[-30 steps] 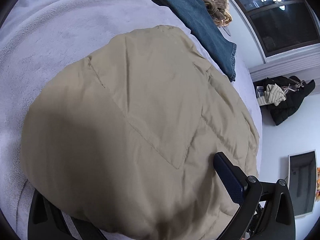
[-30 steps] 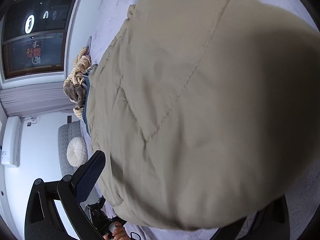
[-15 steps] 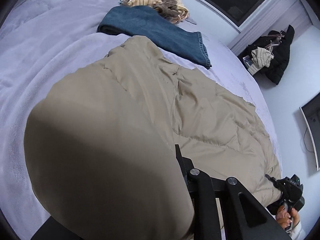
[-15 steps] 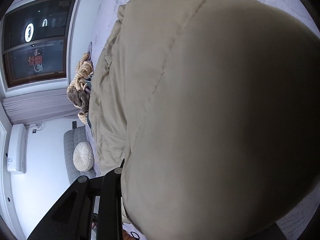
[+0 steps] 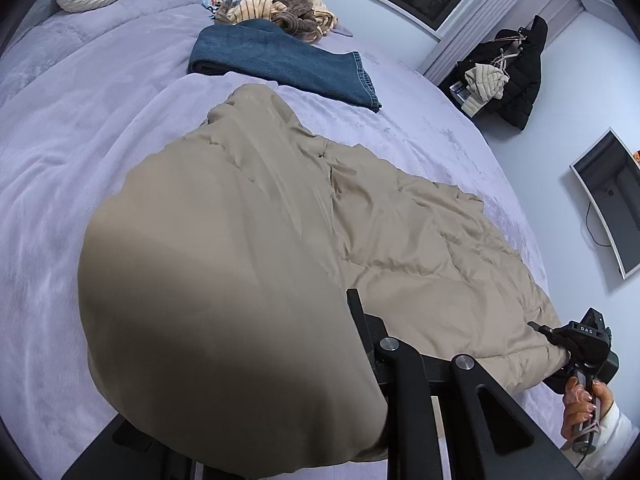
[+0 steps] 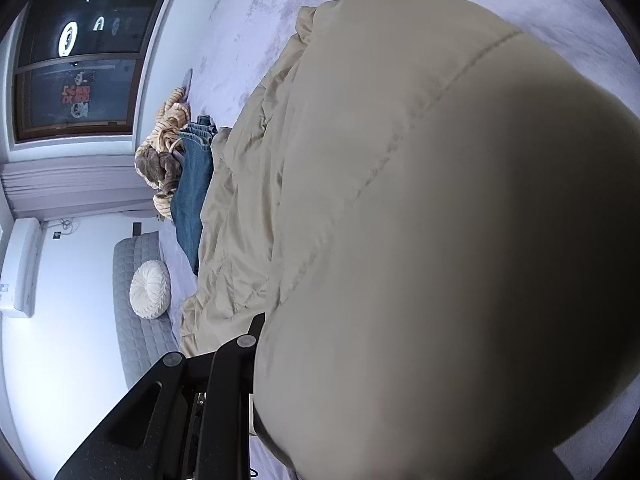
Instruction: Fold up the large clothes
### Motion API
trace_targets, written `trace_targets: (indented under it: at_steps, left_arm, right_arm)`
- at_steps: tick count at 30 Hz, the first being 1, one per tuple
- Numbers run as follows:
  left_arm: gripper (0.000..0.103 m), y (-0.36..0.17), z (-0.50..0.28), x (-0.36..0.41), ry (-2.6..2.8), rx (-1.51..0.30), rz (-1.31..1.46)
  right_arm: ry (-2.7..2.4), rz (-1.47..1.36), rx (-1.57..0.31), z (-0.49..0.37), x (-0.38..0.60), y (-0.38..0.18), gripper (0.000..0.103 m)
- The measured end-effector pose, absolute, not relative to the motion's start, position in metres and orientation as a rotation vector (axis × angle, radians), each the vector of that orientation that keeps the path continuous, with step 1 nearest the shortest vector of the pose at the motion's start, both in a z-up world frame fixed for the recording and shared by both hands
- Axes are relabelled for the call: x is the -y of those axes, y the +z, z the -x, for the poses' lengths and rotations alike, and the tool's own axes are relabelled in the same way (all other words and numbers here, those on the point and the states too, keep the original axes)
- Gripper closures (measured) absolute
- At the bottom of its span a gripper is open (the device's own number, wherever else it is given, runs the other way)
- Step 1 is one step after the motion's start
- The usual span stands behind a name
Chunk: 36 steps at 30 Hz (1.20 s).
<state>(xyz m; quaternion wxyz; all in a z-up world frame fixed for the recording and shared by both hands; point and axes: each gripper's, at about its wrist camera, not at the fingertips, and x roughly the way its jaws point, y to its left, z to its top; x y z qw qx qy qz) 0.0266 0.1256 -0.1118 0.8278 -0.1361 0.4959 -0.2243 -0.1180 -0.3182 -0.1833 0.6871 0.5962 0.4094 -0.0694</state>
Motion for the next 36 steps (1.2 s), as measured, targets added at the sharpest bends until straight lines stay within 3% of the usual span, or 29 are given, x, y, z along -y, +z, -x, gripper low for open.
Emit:
trace_targets:
  at_steps: [11, 14, 16, 19, 24, 31, 36]
  left_arm:
    - [0.079, -0.138, 0.086, -0.158, -0.393, -1.212, 0.295]
    - [0.079, -0.149, 0.094, -0.157, -0.339, -1.274, 0.257]
    - [0.071, -0.145, 0.098, -0.160, -0.304, -1.289, 0.226]
    - [0.069, -0.128, 0.104, -0.169, -0.288, -1.283, 0.188]
    - [0.069, -0.094, 0.116, -0.181, -0.224, -1.238, 0.140]
    - [0.069, -0.065, 0.119, -0.190, -0.112, -1.143, 0.071]
    - [0.069, -0.104, 0.099, -0.167, -0.161, -1.240, 0.029]
  right_arm:
    - [-0.148, -1.374, -1.022, 0.219, 0.286, -0.183, 0.077]
    - [-0.192, -1.381, -1.078, 0.225, 0.289, -0.187, 0.065]
    - [-0.216, -1.356, -1.113, 0.224, 0.294, -0.181, 0.059]
    - [-0.231, -1.273, -1.136, 0.226, 0.300, -0.161, 0.057]
    - [-0.283, -1.145, -1.156, 0.230, 0.308, -0.129, 0.059]
    - [-0.398, -0.985, -1.081, 0.275, 0.309, -0.093, 0.075]
    - [-0.331, -0.899, -1.098, 0.235, 0.295, -0.087, 0.075]
